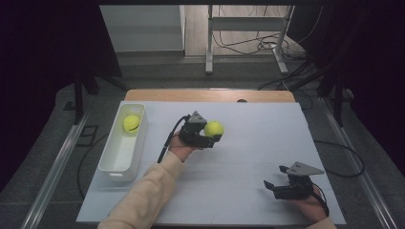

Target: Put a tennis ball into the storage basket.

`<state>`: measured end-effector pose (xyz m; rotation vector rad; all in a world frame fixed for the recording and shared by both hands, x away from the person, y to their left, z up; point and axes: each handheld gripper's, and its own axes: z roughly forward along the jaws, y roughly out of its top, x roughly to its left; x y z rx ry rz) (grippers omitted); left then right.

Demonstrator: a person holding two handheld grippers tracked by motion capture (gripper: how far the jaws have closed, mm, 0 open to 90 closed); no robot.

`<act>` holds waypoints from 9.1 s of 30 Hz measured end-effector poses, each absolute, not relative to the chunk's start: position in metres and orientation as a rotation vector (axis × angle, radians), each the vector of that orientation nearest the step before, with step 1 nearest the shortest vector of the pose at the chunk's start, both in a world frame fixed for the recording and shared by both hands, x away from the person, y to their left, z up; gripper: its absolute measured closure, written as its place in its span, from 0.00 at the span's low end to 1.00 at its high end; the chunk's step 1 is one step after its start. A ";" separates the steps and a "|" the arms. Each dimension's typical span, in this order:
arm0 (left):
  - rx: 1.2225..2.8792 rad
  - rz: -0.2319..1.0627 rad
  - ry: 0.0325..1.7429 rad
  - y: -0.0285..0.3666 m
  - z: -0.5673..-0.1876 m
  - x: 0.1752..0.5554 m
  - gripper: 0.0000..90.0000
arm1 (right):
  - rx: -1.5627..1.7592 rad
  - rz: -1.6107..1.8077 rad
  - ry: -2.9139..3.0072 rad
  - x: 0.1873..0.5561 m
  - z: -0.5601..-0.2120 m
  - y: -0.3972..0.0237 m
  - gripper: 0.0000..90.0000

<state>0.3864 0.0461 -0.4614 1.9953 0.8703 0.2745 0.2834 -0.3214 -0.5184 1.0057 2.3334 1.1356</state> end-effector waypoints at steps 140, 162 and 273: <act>1.756 0.602 1.278 0.247 -0.417 0.337 0.29 | 1.015 1.127 2.305 0.284 -0.518 -0.320 0.15; 1.752 0.608 1.367 0.274 -0.425 0.332 0.29 | 1.009 1.129 2.307 0.284 -0.517 -0.320 0.15; 1.789 0.345 0.957 0.193 -0.458 0.256 0.14 | 0.980 1.153 2.322 0.275 -0.517 -0.321 0.15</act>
